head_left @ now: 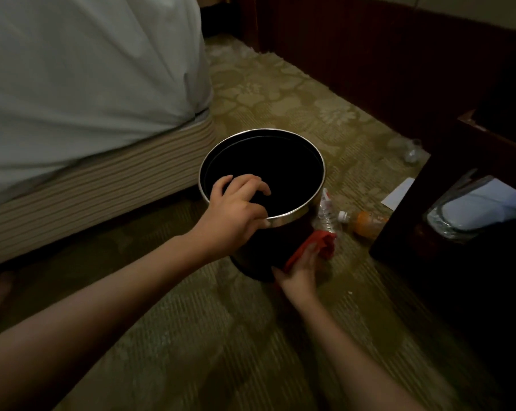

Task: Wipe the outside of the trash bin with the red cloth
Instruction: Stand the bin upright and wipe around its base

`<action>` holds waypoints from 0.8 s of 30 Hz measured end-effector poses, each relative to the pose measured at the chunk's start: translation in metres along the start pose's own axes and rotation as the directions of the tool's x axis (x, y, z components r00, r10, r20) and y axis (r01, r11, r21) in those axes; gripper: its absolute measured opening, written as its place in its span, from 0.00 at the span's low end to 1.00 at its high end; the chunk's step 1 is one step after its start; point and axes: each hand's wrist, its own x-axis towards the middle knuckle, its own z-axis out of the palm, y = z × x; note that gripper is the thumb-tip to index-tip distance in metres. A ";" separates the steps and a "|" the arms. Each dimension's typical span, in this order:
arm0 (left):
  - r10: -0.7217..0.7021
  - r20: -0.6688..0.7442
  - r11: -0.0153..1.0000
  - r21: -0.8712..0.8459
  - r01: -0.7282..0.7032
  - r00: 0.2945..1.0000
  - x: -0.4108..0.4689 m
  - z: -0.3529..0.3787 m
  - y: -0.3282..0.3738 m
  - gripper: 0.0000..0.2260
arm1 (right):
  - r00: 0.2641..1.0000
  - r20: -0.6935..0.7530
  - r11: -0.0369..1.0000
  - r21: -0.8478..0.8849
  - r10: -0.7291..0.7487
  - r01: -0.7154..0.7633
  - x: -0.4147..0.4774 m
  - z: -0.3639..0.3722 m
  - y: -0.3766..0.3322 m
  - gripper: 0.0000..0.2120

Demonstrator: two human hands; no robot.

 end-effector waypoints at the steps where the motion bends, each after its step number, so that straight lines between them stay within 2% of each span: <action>1: 0.005 -0.006 1.000 -0.005 -0.005 1.000 0.000 0.000 0.000 0.04 | 1.000 -0.028 0.998 0.062 -0.002 0.004 -0.005 0.002 -0.010 0.52; 5: 0.005 -0.017 1.000 -0.012 -0.005 1.000 -0.002 0.000 0.003 0.05 | 0.984 -0.122 0.959 0.235 -0.131 0.157 -0.028 0.010 -0.051 0.53; 8: -0.003 0.020 1.000 0.022 0.003 1.000 0.001 -0.002 0.004 0.07 | 0.976 -0.131 0.949 0.244 -0.173 0.201 -0.035 0.003 -0.056 0.50; 11: -0.004 0.089 0.994 0.110 -0.006 0.996 0.004 -0.003 0.000 0.10 | 0.981 -0.149 0.945 0.284 -0.123 0.162 -0.027 -0.018 -0.049 0.39; 15: -0.026 0.160 0.992 0.125 0.006 0.987 0.002 -0.008 -0.005 0.11 | 0.967 -0.238 0.855 0.517 0.088 0.050 0.009 -0.064 -0.058 0.31; 17: -0.096 0.148 0.993 0.083 0.085 0.984 0.001 -0.016 -0.014 0.14 | 0.958 -0.264 0.794 0.604 0.116 0.070 0.029 -0.087 -0.074 0.29; 19: -0.248 0.047 0.968 0.036 0.247 0.968 0.001 -0.024 -0.029 0.17 | 0.962 -0.247 0.716 0.692 0.113 0.093 0.045 -0.108 -0.094 0.29; 21: -0.499 -0.017 0.866 -0.044 0.498 0.866 0.001 -0.031 -0.047 0.20 | 0.982 -0.162 0.668 0.742 0.097 0.057 0.058 -0.125 -0.115 0.24; 23: -0.722 0.101 0.675 -0.114 0.729 0.684 0.000 -0.030 -0.068 0.22 | 0.995 -0.064 0.691 0.723 0.080 -0.009 0.066 -0.137 -0.132 0.10; 24: -0.767 0.207 0.591 -0.143 0.794 0.608 -0.001 -0.028 -0.076 0.23 | 0.997 -0.027 0.726 0.686 0.073 -0.034 0.067 -0.141 -0.138 0.04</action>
